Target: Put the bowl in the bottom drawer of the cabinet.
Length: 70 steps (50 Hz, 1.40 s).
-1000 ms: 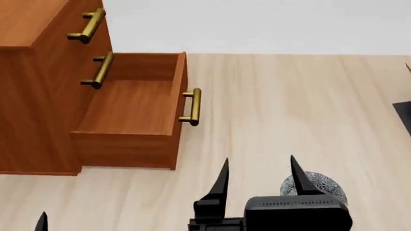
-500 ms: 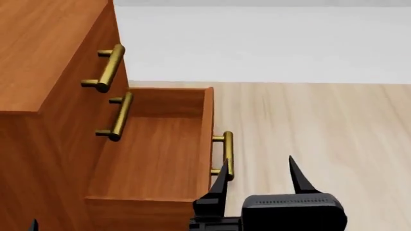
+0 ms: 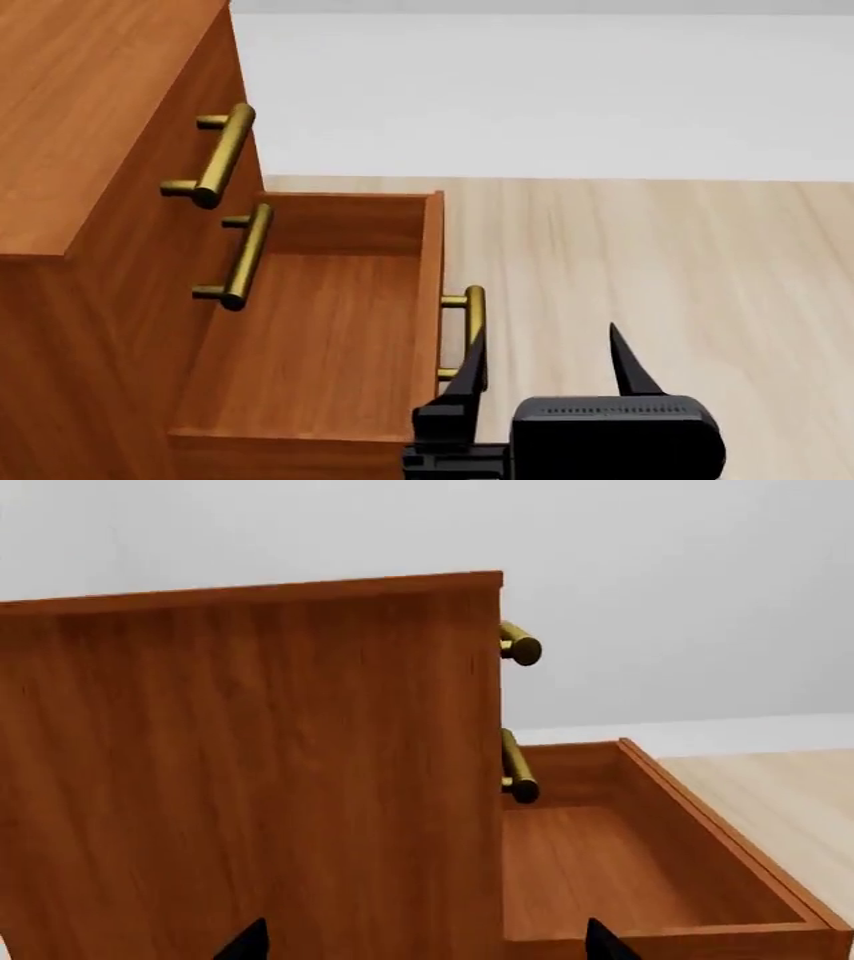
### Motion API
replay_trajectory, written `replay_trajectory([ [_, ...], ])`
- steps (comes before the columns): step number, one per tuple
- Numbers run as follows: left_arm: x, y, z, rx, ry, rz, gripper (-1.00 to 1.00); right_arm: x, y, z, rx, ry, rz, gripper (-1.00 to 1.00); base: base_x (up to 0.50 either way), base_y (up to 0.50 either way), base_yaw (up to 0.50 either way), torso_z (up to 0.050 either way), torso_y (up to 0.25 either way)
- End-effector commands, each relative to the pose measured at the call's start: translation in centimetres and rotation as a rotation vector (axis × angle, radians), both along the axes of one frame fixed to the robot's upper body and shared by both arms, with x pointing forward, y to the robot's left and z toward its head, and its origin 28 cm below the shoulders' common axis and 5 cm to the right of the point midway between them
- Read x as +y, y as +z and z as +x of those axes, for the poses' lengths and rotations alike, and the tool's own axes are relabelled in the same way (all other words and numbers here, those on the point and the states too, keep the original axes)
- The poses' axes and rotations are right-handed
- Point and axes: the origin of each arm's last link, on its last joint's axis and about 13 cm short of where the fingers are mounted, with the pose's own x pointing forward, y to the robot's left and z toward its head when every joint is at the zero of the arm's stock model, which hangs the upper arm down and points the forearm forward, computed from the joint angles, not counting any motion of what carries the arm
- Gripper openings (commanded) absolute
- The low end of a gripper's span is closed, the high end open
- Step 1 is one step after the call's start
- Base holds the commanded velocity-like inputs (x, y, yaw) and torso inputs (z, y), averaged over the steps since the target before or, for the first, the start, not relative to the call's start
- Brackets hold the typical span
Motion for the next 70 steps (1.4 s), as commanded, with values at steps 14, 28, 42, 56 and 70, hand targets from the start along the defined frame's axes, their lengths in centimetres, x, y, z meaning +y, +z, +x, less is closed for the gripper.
replay_trajectory([
  [14, 0.7, -0.4, -1.2, 0.033, 0.019, 0.003, 1.0, 0.2, -0.2, 0.5, 0.028, 0.011, -0.007, 1.0, 0.5, 0.22, 0.0, 0.0, 0.0],
  [28, 0.8, -0.3, -1.0, 0.027, 0.025, -0.004, 1.0, 0.5, -0.2, 0.5, 0.017, 0.018, -0.06, 1.0, 0.2, 0.09, 0.0, 0.0, 0.0],
  [42, 0.9, -0.6, -0.7, 0.034, 0.044, 0.003, 1.0, 0.5, -0.3, 0.4, 0.016, 0.02, -0.02, 1.0, 0.0, 0.35, 0.0, 0.0, 0.0],
  [56, 0.7, -0.8, -0.4, 0.066, 0.058, 0.03, 1.0, 0.1, -0.1, 0.4, 0.007, -0.002, -0.012, 1.0, 0.0, 0.0, 0.0, 0.0, 0.0],
  [70, 0.9, -0.7, -0.4, 0.046, 0.069, 0.003, 1.0, -1.2, 2.5, -0.9, 0.016, -0.015, -0.005, 1.0, 0.0, 0.0, 0.0, 0.0, 0.0],
])
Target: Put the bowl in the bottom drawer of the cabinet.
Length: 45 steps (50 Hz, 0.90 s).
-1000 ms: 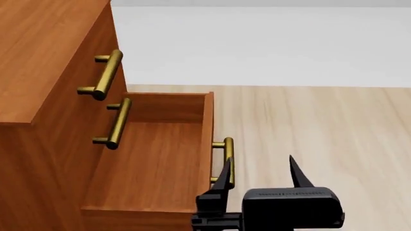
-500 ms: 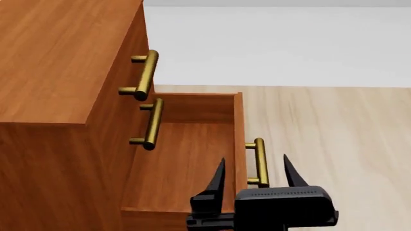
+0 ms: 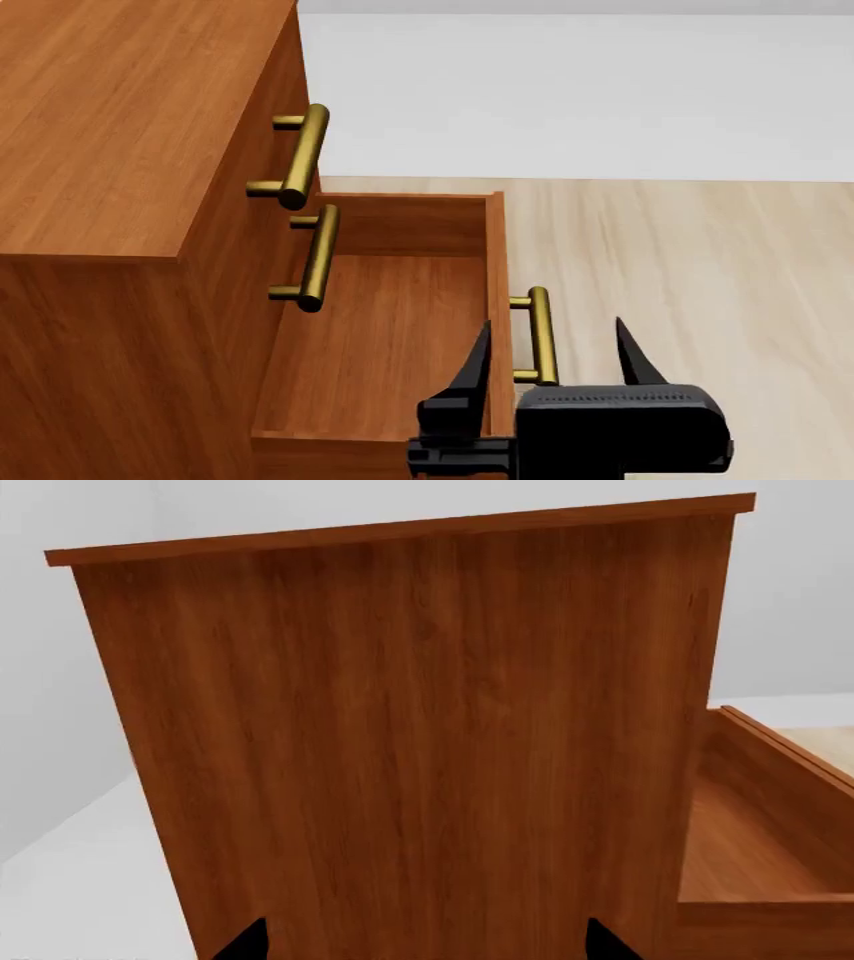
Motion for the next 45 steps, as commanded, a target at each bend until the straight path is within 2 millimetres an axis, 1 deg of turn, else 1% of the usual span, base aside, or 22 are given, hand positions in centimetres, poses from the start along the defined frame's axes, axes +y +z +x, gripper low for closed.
replay_trajectory([
  [1, 0.0, 0.0, 0.1, -0.001, 0.007, -0.005, 1.0, -1.1, 2.1, -1.0, 0.003, -0.006, 0.013, 1.0, 0.0, 0.0, 0.0, 0.0, 0.0],
  [5, 0.0, 0.0, 0.1, 0.0, 0.008, -0.008, 1.0, -1.9, 3.1, -1.6, 0.013, -0.009, 0.026, 1.0, 0.0, 0.0, 0.0, 0.0, 0.0],
  [7, -0.1, 0.0, 0.1, 0.0, 0.006, -0.008, 1.0, -2.3, 3.4, -1.9, 0.025, -0.021, 0.009, 1.0, 0.0, 0.0, 0.0, 0.0, 0.0],
  [13, 0.0, 0.0, 0.2, -0.001, 0.006, -0.006, 1.0, -3.7, 4.0, -2.6, 0.082, -0.076, 0.037, 1.0, 0.0, 0.0, 0.0, 0.0, 0.0],
  [24, 0.1, -0.1, 0.2, -0.001, 0.007, -0.006, 1.0, -5.7, 4.0, -4.4, 0.192, -0.169, 0.093, 1.0, 0.0, 0.0, 0.0, 0.0, 0.0],
  [28, 0.1, -0.1, 0.3, 0.001, 0.009, -0.01, 1.0, -6.7, 4.5, -5.3, 0.21, -0.214, 0.119, 1.0, 0.0, 0.0, 0.0, 0.0, 0.0],
  [32, 0.1, -0.3, 0.4, 0.005, 0.007, -0.007, 1.0, -7.7, 5.0, -5.9, 0.268, -0.258, 0.152, 1.0, 0.0, 0.0, 0.0, 0.0, 0.0],
  [45, 0.0, -0.2, 0.6, 0.009, 0.003, -0.009, 1.0, -9.7, 5.7, -8.3, 0.336, -0.386, 0.143, 1.0, 0.0, 0.0, 0.0, 0.0, 0.0],
])
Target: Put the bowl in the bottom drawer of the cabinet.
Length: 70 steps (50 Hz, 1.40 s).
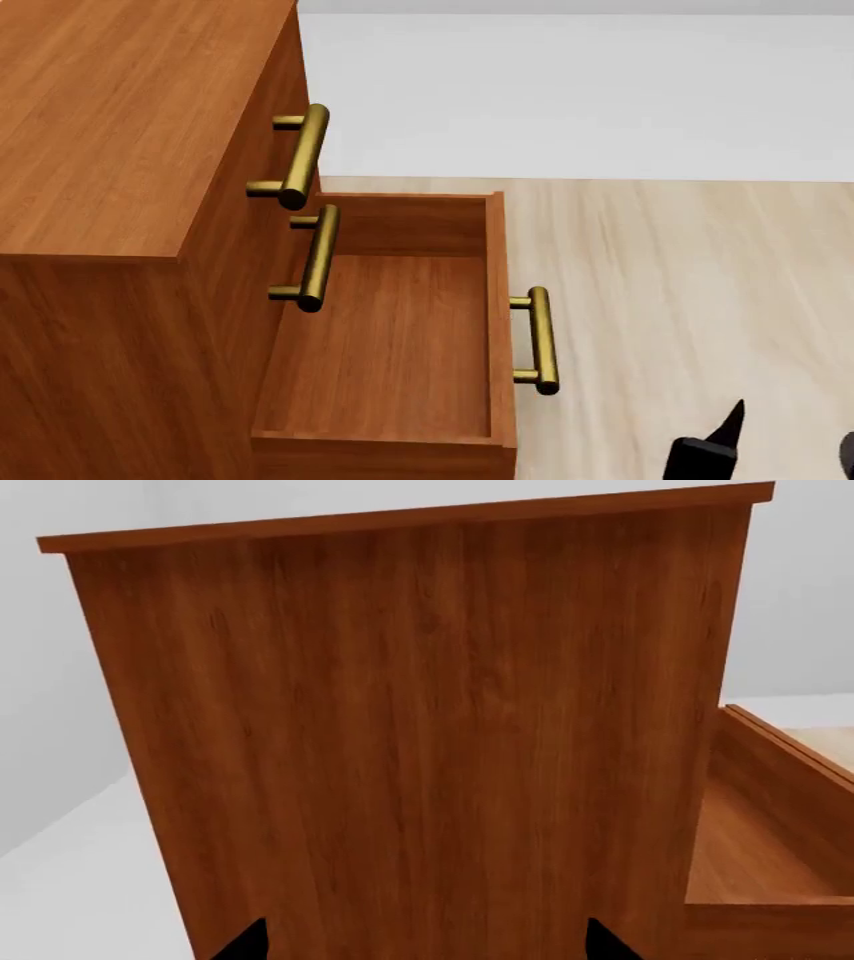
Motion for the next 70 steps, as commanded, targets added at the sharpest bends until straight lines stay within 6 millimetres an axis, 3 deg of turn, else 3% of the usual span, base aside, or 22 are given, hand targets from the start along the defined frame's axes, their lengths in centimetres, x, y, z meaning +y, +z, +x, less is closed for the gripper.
replay_trajectory([
  [1, -0.1, 0.0, 0.2, 0.003, -0.003, 0.0, 1.0, -1.6, 0.7, -2.3, 0.075, -0.095, -0.021, 1.0, 0.0, 0.0, 0.0, 0.0, 0.0],
  [18, -0.3, 0.1, 0.5, 0.001, -0.014, -0.002, 1.0, -3.7, 0.3, -4.2, 0.2, -0.206, 0.003, 1.0, 0.0, 0.0, 0.0, 0.0, 0.0],
  [28, -0.3, 0.0, 0.5, 0.003, -0.015, -0.006, 1.0, -5.3, -1.1, -4.4, 0.25, -0.268, 0.035, 1.0, 0.0, 0.0, 0.0, 0.0, 0.0],
  [38, -0.4, -0.2, 0.6, 0.005, -0.018, -0.004, 1.0, -6.8, -2.2, -3.4, 0.296, -0.295, 0.075, 1.0, 0.0, 0.0, 0.0, 0.0, 0.0],
  [70, -0.5, -0.5, 0.7, 0.016, -0.019, -0.005, 1.0, -8.6, -5.8, -0.4, 0.424, -0.315, 0.125, 1.0, 0.0, 0.0, 0.0, 0.0, 0.0],
])
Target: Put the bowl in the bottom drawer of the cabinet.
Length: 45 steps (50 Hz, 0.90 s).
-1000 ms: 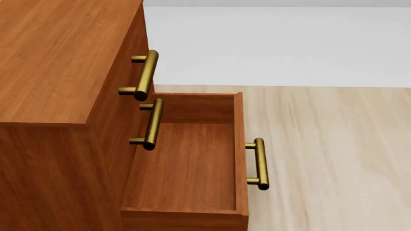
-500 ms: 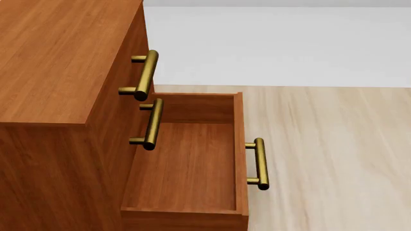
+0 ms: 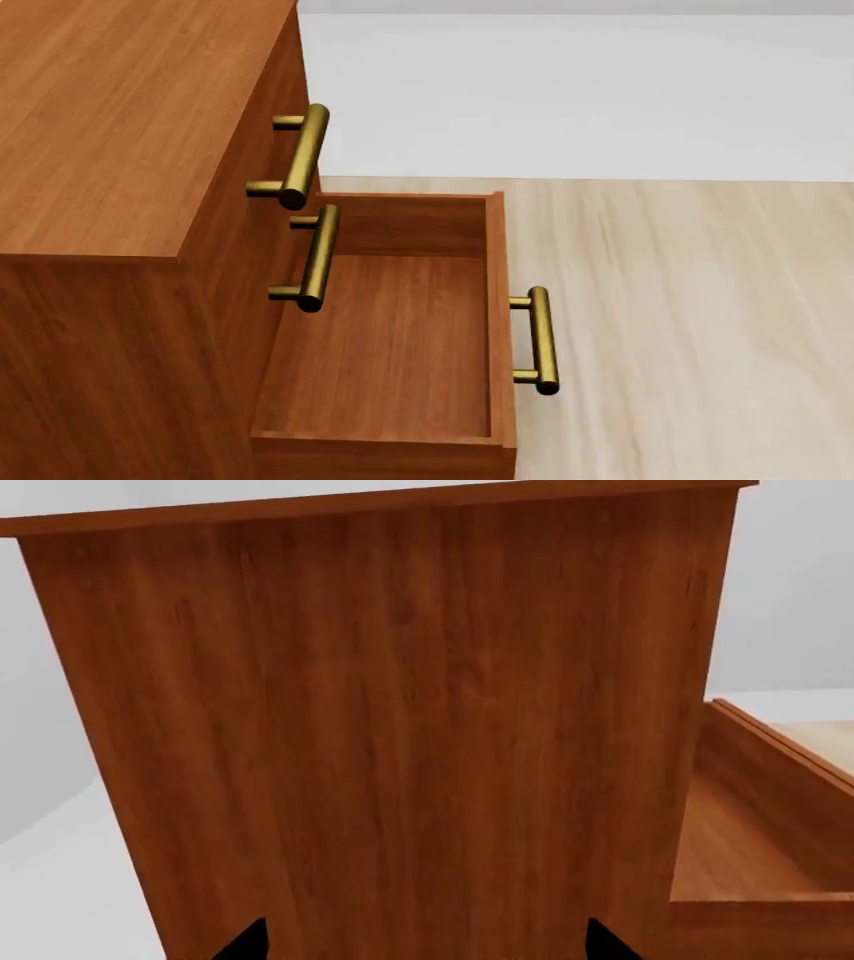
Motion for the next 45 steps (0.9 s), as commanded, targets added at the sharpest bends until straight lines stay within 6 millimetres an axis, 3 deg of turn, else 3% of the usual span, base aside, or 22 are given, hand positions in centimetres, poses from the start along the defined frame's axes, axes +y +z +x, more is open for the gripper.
replay_trajectory([
  [1, 0.0, -0.2, 0.0, 0.005, -0.002, -0.002, 1.0, -0.7, -1.6, 0.8, 0.049, -0.01, 0.023, 1.0, 0.0, 0.0, 0.0, 0.0, 0.0],
  [22, -0.1, -0.1, -0.1, 0.005, -0.002, 0.0, 1.0, -2.3, -4.4, 2.0, 0.12, -0.024, 0.014, 1.0, 0.0, 0.0, 0.0, 0.0, 0.0],
  [45, -0.1, -0.2, 0.0, 0.008, 0.0, 0.0, 1.0, -3.0, -5.9, 2.9, 0.156, -0.033, 0.036, 1.0, 0.0, 0.0, 0.0, 0.0, 0.0],
])
